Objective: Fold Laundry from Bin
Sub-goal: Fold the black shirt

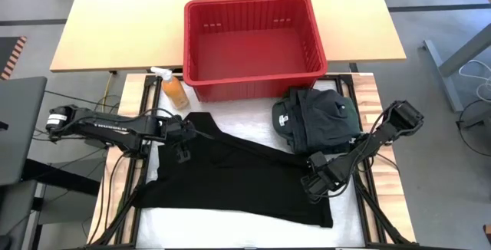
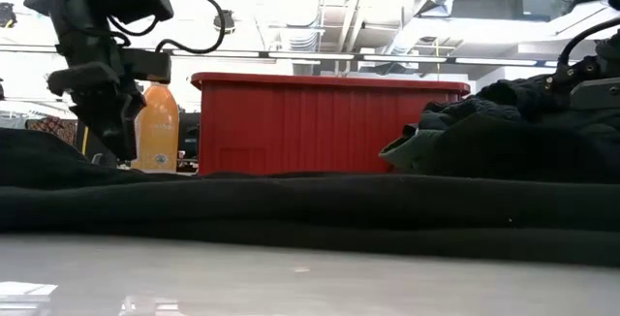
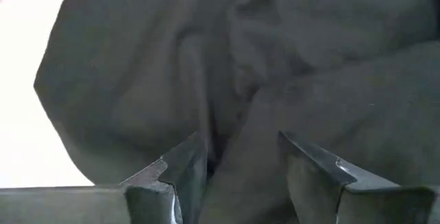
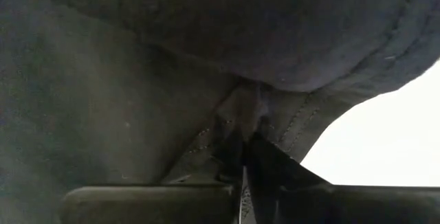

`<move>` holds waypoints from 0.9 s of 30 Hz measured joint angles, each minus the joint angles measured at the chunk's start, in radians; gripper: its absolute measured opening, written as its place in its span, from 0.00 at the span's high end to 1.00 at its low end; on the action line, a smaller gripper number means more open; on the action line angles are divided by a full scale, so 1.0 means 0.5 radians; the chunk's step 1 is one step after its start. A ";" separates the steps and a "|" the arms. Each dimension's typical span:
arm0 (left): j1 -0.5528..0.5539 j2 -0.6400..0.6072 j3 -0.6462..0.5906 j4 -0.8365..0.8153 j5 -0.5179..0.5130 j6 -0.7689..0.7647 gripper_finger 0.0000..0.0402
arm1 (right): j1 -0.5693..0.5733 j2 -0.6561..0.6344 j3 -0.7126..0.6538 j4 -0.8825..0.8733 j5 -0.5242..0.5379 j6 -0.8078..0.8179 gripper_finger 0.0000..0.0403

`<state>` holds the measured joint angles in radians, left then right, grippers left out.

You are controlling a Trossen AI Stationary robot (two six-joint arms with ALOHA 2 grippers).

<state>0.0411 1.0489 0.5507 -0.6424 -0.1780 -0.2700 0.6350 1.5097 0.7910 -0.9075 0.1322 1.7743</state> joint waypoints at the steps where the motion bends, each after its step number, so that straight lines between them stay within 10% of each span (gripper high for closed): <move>1: 0.002 0.000 0.000 -0.001 -0.006 0.013 0.58 | 0.000 0.000 0.000 0.003 0.000 -0.006 0.91; 13: 0.000 0.288 -0.017 0.050 0.082 0.012 0.60 | 0.000 0.000 0.000 0.010 -0.006 -0.051 0.92; 20: 0.000 0.279 0.098 -0.007 0.074 0.082 0.95 | 0.002 0.000 0.014 -0.025 -0.007 -0.059 0.93; 27: 0.000 0.279 0.368 -0.287 0.049 0.247 1.00 | 0.030 -0.046 0.220 -0.313 -0.016 -0.106 0.93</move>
<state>0.0410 1.1885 0.7347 -0.7861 -0.1534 -0.1464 0.6498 1.4866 0.9008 -1.0641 0.1242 1.7215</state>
